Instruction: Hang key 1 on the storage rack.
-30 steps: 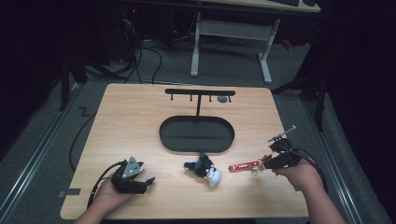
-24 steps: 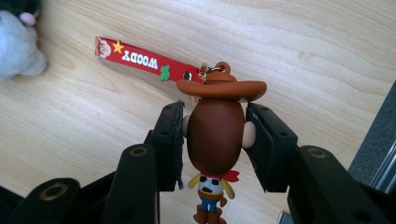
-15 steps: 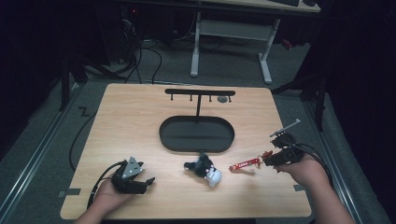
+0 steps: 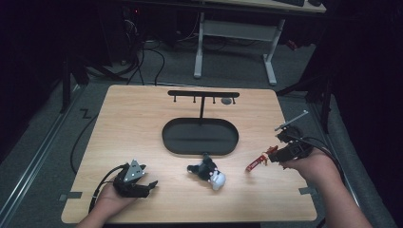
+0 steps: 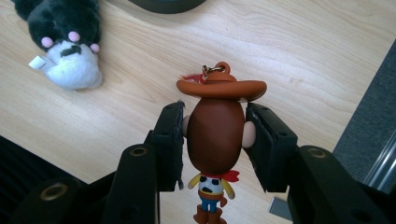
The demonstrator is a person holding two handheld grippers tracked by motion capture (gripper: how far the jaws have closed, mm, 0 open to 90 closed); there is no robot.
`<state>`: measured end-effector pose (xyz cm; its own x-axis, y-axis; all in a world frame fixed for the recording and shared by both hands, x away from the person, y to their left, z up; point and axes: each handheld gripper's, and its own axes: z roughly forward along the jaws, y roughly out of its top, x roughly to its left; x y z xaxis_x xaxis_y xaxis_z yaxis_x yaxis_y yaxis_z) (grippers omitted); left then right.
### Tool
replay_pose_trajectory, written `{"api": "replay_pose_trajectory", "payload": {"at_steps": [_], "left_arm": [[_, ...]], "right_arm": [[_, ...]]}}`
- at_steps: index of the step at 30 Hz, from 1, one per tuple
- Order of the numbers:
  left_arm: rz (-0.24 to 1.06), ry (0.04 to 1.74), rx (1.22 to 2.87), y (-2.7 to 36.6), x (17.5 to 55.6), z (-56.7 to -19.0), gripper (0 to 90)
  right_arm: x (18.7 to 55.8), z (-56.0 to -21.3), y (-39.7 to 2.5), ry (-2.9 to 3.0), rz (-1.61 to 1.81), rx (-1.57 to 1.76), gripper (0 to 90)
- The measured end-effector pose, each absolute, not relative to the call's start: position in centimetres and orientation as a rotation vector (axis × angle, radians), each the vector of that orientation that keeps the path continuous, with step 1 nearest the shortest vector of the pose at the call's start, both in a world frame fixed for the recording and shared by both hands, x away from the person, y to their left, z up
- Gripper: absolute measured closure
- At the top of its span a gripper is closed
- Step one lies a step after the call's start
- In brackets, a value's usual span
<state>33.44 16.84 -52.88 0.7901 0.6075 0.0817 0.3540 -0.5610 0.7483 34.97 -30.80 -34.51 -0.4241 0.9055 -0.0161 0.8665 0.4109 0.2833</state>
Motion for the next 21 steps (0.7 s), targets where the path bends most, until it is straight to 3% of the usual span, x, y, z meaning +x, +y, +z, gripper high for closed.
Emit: {"api": "replay_pose_trajectory", "payload": {"at_steps": [21], "left_arm": [[0.432,0.709,2.205,17.0,33.5,-52.8,24.9]], "right_arm": [[36.6,-32.0,-28.9,2.489,0.357,1.529,58.8]]}}
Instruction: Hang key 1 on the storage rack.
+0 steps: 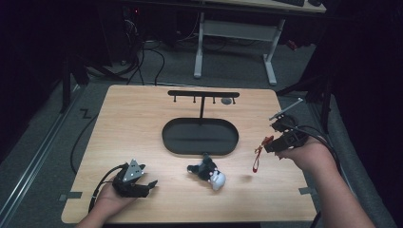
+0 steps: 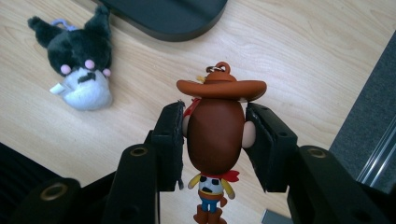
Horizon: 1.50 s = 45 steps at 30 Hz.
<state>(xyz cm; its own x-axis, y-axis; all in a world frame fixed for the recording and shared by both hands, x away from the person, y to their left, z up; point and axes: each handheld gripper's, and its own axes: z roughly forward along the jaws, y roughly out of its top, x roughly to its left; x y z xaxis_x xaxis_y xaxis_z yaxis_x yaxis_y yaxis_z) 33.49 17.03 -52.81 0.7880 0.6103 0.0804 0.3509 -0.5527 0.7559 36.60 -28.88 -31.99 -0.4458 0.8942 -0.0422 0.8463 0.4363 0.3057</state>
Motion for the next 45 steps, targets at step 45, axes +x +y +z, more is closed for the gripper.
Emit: {"api": "replay_pose_trajectory", "payload": {"at_steps": [45], "left_arm": [[0.422,0.718,2.192,17.6,33.5,-52.7,24.9]], "right_arm": [[42.8,-29.6,-23.9,2.479,0.37,1.476,59.0]]}}
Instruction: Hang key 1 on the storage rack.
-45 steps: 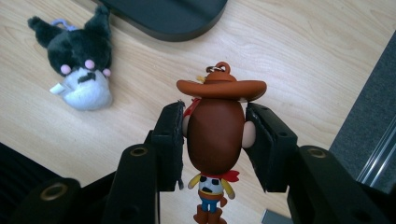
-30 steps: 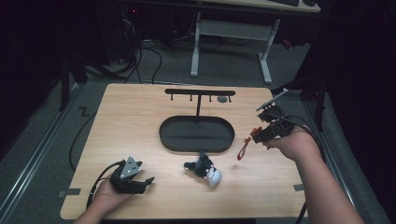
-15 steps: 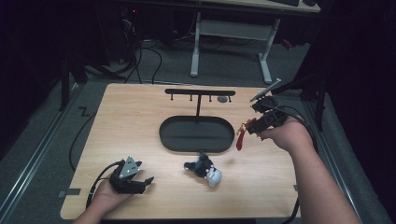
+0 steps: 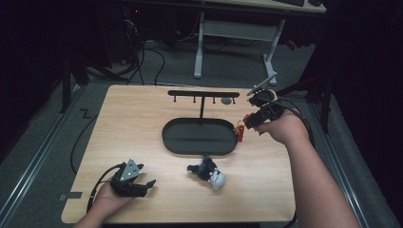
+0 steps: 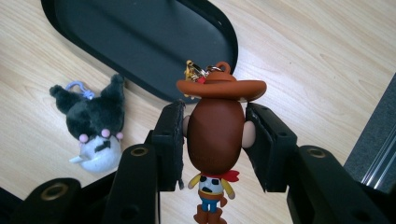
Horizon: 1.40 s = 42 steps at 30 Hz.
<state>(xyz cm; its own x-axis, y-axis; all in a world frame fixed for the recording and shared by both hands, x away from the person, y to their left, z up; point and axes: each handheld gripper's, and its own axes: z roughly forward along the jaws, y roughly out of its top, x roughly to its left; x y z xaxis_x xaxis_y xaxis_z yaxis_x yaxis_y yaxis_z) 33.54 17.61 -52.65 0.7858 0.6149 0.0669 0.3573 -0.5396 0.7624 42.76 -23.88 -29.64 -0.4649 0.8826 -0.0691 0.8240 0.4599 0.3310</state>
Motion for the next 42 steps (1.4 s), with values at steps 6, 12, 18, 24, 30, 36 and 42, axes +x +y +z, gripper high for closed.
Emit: {"api": "replay_pose_trajectory", "payload": {"at_steps": [6,12,18,24,30,36,42], "left_arm": [[0.421,0.718,2.192,17.6,33.6,-52.7,24.9],[0.422,0.722,2.185,17.7,33.6,-52.7,24.9],[0.421,0.723,2.185,17.8,33.6,-52.7,24.9],[0.418,0.725,2.185,17.9,33.7,-52.7,24.9],[0.415,0.728,2.185,18.0,33.7,-52.7,24.9],[0.416,0.73,2.183,18.0,33.7,-52.7,24.9],[0.414,0.728,2.186,18.0,33.7,-52.7,24.9]], "right_arm": [[43.6,-29.5,-23.6,2.471,0.378,1.474,59.0],[44.3,-29.6,-23.4,2.467,0.384,1.474,59.0],[45.2,-29.8,-23.3,2.457,0.4,1.482,59.0],[46.1,-30.0,-23.1,2.454,0.393,1.488,59.0],[46.8,-30.0,-23.1,2.446,0.414,1.5,59.1],[47.4,-29.8,-22.7,2.444,0.417,1.492,59.1],[47.8,-29.6,-22.2,2.445,0.434,1.482,59.1]]}}
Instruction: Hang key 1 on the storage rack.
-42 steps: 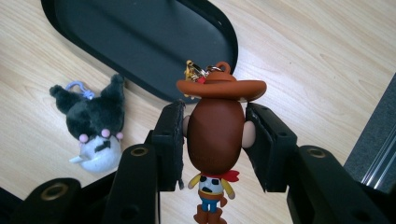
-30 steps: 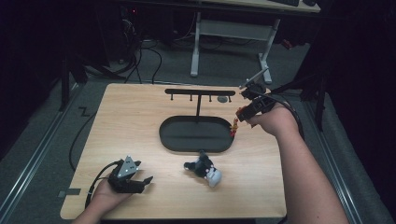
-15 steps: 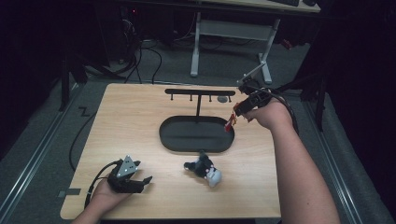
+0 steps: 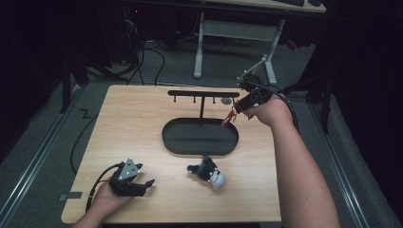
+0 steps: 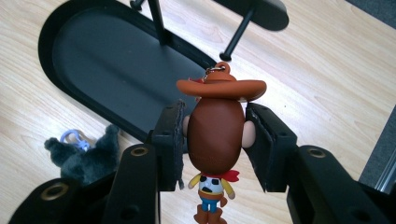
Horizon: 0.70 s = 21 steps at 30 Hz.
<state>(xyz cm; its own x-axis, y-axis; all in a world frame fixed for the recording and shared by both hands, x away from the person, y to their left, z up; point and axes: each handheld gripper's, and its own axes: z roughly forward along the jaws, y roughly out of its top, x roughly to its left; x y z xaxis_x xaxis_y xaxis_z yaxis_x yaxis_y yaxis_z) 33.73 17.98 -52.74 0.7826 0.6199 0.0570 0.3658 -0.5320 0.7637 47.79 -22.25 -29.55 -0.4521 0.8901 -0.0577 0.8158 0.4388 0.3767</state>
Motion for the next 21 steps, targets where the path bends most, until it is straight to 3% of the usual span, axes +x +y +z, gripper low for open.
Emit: {"api": "replay_pose_trajectory", "payload": {"at_steps": [21], "left_arm": [[0.415,0.743,2.18,18.4,33.8,-52.7,24.9]], "right_arm": [[49.6,-29.0,-22.3,2.398,0.438,1.498,59.1]]}}
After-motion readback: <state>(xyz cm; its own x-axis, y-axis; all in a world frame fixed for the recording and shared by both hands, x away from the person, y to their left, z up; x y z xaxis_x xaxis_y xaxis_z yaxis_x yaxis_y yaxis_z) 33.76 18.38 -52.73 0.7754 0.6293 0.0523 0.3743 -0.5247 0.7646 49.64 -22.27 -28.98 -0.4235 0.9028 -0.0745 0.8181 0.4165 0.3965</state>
